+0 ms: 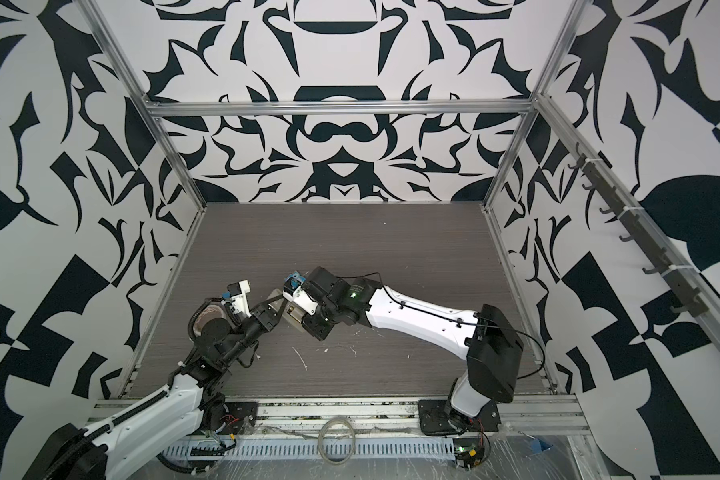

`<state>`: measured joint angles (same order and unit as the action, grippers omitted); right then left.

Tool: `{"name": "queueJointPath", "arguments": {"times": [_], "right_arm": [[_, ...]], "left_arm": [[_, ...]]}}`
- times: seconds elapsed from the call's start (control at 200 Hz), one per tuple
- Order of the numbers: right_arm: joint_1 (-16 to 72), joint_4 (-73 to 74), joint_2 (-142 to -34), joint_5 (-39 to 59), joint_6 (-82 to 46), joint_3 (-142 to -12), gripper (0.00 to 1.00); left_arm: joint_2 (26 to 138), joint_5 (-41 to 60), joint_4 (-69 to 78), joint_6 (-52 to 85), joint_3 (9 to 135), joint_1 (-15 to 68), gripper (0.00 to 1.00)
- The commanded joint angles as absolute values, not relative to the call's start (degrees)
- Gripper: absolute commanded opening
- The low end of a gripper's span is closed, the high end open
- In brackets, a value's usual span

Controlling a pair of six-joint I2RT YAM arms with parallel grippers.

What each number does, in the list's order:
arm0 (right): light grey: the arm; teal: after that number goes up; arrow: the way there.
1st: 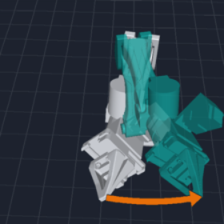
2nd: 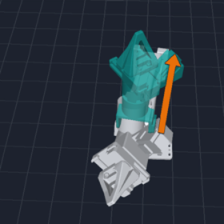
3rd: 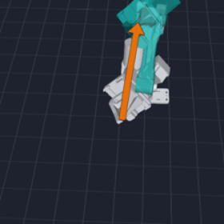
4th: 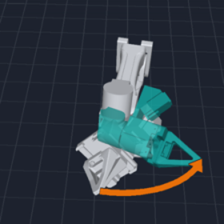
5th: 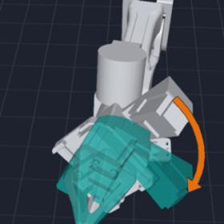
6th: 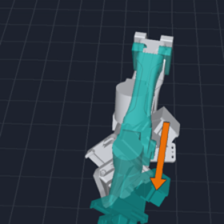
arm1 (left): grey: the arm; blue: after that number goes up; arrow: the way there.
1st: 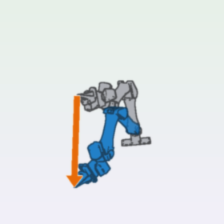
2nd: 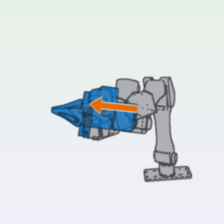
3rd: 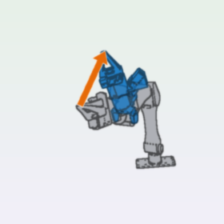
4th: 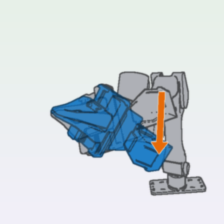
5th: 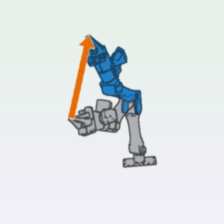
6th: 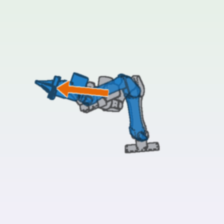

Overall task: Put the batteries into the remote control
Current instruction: 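Lower the cover onto the battery compartment and slide it toward the remote's end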

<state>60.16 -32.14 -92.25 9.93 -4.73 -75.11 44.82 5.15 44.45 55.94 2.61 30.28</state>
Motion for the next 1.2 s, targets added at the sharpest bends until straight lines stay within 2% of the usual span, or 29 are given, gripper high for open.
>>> {"name": "queueJointPath", "arguments": {"times": [0.0, 1.195], "right_arm": [[60.5, -32.6, -92.2, 10.9, -4.4, -77.7, 0.06], [60.5, -34.4, -97.0, 9.8, -4.6, -81.7, 0.04]], "left_arm": [[45.0, 6.4, 47.9, 56.1, 2.0, 30.3, 0.0], [44.6, 7.5, 48.1, 56.2, 1.3, 30.3, 0.0]]}}
